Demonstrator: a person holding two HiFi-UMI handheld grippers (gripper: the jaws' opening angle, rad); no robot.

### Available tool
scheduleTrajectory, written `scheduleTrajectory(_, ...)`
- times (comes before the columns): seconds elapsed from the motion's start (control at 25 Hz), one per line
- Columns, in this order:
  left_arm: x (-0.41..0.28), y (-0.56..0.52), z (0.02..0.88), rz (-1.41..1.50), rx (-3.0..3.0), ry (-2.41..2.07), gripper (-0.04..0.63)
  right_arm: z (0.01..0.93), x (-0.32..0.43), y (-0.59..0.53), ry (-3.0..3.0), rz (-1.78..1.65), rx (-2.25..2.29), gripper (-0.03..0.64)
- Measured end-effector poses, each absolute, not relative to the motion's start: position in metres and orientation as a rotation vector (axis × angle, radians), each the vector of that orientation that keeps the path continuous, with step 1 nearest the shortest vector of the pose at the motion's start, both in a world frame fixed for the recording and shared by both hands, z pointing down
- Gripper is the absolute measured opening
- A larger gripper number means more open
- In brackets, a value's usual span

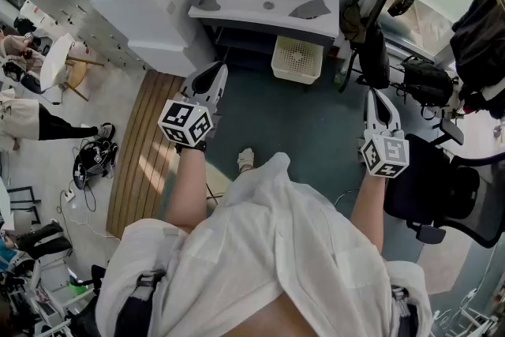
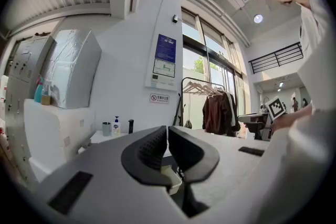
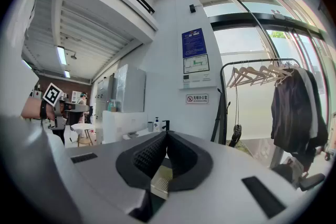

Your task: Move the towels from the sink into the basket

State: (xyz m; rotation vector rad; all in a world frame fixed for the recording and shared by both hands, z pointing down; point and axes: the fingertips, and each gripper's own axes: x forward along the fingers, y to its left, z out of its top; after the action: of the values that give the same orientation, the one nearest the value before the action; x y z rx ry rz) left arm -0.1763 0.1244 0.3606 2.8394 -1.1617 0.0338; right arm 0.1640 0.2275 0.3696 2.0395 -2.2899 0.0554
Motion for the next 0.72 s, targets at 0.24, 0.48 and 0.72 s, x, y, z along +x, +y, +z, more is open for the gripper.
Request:
scheduleTrajectory(0.24,-0.178,0.125,0.362,0.023,2.829,-1.142,0.015,0.370,0.163,0.233,-2.267,0.061,2.056,0.026)
scheduleTrajectory(0.48,-0.183,0.126,0.363,0.030,2.825,-1.138,0.016,0.370,0.160,0.233,-2.272,0.060,2.053,0.026)
scheduleTrajectory(0.72,-0.187,0.128,0.364,0.022,2.815,-1.138,0.015,0.367,0.161,0.236,-2.338,0.096,2.075,0.028)
